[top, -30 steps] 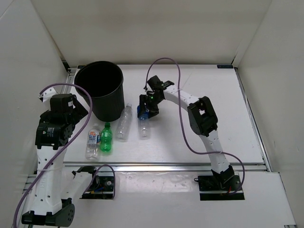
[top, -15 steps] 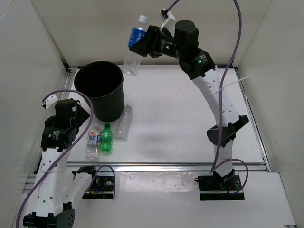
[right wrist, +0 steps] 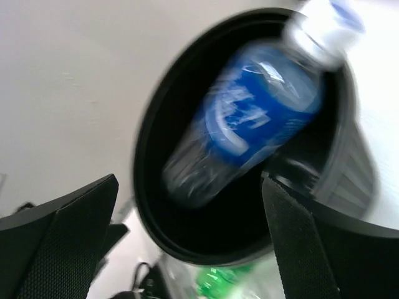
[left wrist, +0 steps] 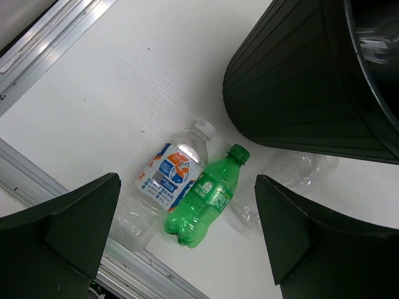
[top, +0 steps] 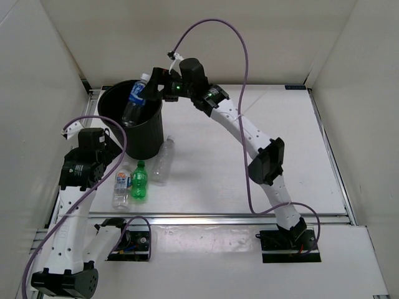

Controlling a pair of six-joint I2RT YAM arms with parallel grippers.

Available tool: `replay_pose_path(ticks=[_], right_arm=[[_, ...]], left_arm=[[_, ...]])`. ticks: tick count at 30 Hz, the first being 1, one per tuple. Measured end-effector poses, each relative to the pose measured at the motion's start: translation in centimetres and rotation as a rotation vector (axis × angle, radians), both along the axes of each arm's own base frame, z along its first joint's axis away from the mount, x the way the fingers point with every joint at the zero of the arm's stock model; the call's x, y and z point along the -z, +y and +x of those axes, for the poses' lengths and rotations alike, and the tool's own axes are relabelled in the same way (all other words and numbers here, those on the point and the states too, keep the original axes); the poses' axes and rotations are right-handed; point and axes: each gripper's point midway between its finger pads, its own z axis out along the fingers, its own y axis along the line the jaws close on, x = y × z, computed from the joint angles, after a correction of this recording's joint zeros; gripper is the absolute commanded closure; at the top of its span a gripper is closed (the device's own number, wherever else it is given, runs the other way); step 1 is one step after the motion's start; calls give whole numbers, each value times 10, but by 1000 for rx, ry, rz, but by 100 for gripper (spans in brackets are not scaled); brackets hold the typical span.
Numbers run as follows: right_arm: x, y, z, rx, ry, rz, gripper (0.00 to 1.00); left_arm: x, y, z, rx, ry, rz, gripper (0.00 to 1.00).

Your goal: Put the plastic bottles in the bin

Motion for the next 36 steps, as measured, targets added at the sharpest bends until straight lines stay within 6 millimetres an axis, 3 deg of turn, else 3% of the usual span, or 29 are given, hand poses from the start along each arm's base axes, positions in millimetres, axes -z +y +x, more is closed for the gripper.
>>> replay_pose_path(ticks=[2,4,6,9,11,13,15,18,21,23,25,27,33,36], right_arm=[[1,-14,2,38,-21,-50,0],[-11,-40,-2,98,-47,-92,0],[-32,-79,-8,178,-59,-111,0],[-65,-153,-13,311,-24,-55,0],[-62,-196,-7,386,52,-23,0],[-40,-218,7,433,137,-15,0],[0,-209,17,405,247,-40,3],[98,-166,27,297,441,-136,3],[199,-132,8,207,624,-263,3],[243,-117,-11,161,710,-327,3],[261,-104,-29,118,752,-354,3],[260,-92,-42,75,762,-354,3],[242,-68,-41,20,748,-287,3],[251,-60,-38,7,766,-270,3]], left_arm=[[3,-1,1,2,6,-2,0],[2,-1,3,1,3,-4,0],[2,0,6,-3,-4,-2,0],[0,1,7,-13,-13,2,0],[0,3,6,-21,-18,6,0],[2,4,4,-26,-17,9,0],[3,5,2,-31,-17,12,0],[6,7,-4,-39,-11,11,0],[7,7,-8,-44,-6,8,0],[10,7,-13,-46,3,8,0],[10,8,-15,-50,9,8,0],[12,9,-19,-53,21,11,0],[17,9,-25,-53,52,15,0],[19,9,-28,-52,68,15,0]])
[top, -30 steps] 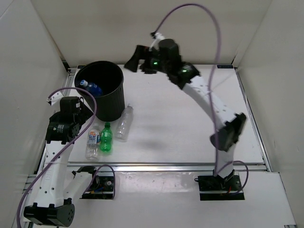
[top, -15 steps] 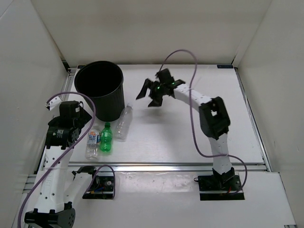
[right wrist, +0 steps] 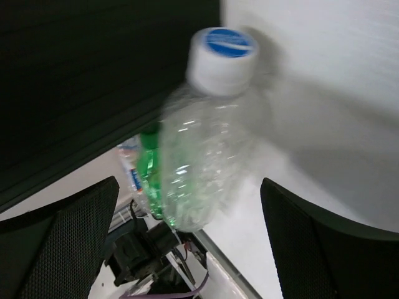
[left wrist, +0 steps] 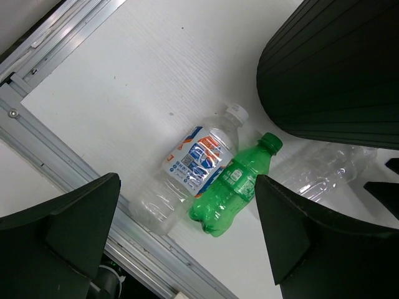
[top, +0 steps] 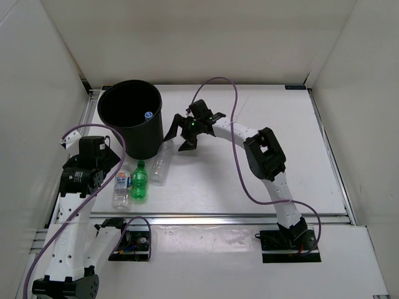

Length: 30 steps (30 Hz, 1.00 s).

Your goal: Put the plastic bottles in the bin

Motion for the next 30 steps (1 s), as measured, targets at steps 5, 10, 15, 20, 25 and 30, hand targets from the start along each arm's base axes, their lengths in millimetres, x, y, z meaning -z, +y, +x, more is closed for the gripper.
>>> replay_pose_path(ticks=[5,10,15,20,25,30], right_arm=[[43,3,-9,-4,106,-32,6],[44,14,-9,-21,120,-4,13],[46,30,-8,-58,123,32,24],[51,29,-13,-82,150,40,47],[52,8,-24,-104,171,27,77],[36,-45,-30,-36,173,-100,88]], left_arm=[[3,-1,-3,4,18,-3,0],[5,-4,-5,15,27,-15,0],[7,-6,-5,25,38,-26,0],[9,-7,-8,29,50,-30,0],[13,-7,-8,29,57,-31,0],[25,-7,-4,18,61,-37,0]])
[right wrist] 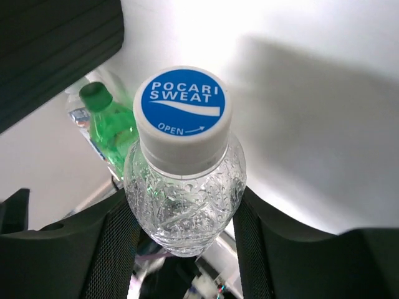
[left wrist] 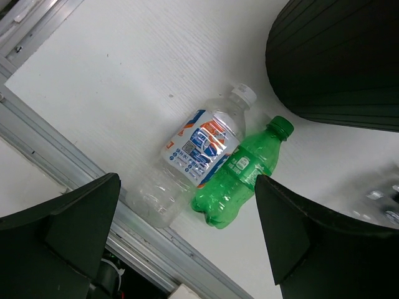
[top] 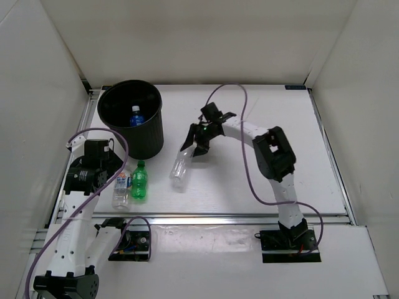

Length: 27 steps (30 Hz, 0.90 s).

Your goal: Put the plastic bottles in the bin

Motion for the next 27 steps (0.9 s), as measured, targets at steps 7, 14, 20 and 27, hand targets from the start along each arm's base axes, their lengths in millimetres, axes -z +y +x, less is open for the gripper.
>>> replay_pose_path(ticks=[7,14,20,27], right_arm=[[-165,-52,26,113,-487,-28,87],[-458,-7,10,190,-1320,312,82],[-468,20,43,204,-1481,349,74],[-322,90,101,54,-1364,223,2]], left_arm=[[23,0,-1,-35,19,-14,0],[19,2,-1,-50,-59,-18,0],[17,-2,3,-29,-75,-31,0],[20,-12,4,61,-50,-46,0]])
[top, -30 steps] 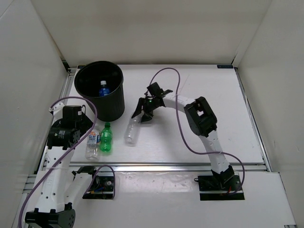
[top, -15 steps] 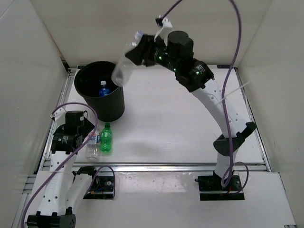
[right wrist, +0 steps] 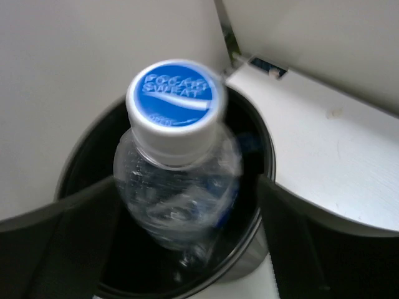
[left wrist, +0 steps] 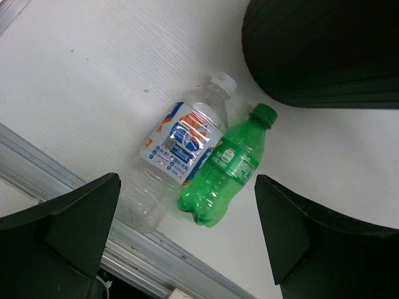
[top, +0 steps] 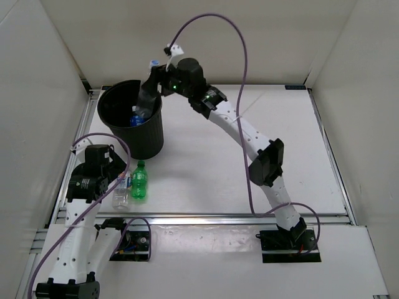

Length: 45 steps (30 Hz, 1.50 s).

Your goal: Put the plastic bottles in the bin

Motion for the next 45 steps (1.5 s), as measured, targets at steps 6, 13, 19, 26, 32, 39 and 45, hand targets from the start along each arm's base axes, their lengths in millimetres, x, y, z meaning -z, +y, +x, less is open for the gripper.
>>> replay_pose_path(ticks=[6,13,19,26,32,39,45], right_arm=[[36,9,-19,-38,32,-103,0],[-51,-56,-51,60,-90,-82,0],[-90,-120,-76,155,-144,-64,0],[-51,-126,-78,164,-82,-158,0],[-36,-132,-75,173,-58,-200,0],[-29,-150,-64,206,-46,-218,0],[-27,-168,-61,219,-28,-227,0]], left_arm=[[-5,-10,2,74,-9,-17,0],[4,-36,10,263,45,-67,0],[34,-62,15,385,190,-117,0],[60,-83,17,426,296,-124,0],[73,-84,22,410,338,-86,0],[96,-90,20,404,377,-75,0],[123,-97,9,414,455,-73,0]])
